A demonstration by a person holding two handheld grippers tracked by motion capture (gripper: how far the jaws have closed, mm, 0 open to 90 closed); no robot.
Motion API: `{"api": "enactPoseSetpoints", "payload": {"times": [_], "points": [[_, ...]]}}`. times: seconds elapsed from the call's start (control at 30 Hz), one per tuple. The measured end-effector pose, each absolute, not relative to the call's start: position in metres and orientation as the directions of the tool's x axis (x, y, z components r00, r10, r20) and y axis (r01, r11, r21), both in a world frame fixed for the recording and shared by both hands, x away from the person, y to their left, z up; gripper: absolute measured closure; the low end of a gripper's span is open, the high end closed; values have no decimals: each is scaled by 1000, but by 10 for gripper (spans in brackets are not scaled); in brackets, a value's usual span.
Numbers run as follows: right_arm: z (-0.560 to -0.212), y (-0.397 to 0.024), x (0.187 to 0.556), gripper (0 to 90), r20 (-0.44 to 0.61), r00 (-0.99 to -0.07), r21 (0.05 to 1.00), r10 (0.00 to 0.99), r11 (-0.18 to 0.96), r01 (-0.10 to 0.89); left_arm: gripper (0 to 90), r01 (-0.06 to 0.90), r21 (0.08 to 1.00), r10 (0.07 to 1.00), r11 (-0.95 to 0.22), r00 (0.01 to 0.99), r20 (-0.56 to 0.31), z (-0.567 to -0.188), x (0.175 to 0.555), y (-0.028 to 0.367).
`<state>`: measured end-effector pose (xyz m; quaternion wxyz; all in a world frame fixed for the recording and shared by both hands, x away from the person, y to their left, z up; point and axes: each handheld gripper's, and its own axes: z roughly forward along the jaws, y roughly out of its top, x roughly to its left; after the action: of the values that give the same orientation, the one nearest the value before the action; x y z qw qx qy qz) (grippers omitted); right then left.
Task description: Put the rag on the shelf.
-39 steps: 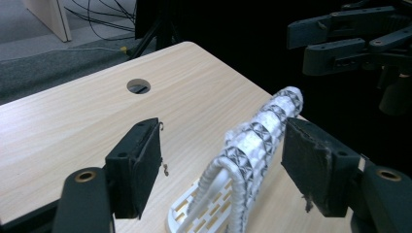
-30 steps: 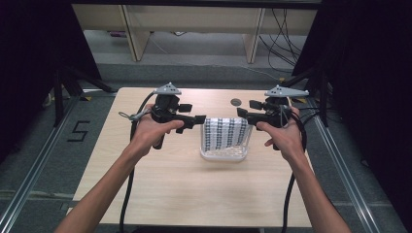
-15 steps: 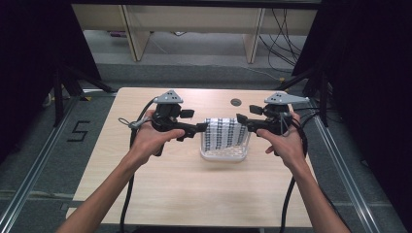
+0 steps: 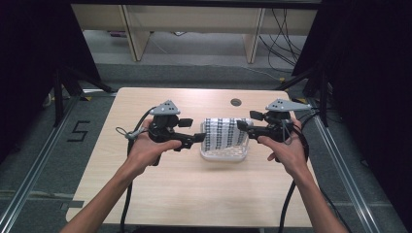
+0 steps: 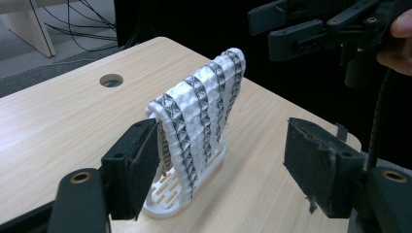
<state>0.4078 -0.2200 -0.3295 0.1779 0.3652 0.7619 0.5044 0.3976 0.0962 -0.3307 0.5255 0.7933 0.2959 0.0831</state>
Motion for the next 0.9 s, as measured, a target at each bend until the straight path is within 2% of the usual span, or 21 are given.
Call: {"api": "enactPoseSetpoints", "payload": {"times": [0.23, 0.9], "points": [[-332, -220, 403, 352, 100, -685, 903, 722, 224, 367, 270, 388, 884, 545, -260, 815, -197, -335, 390, 102], [-340, -223, 379, 337, 119, -701, 908, 703, 209, 363, 235, 361, 887, 538, -287, 827, -163, -355, 366, 115]]}}
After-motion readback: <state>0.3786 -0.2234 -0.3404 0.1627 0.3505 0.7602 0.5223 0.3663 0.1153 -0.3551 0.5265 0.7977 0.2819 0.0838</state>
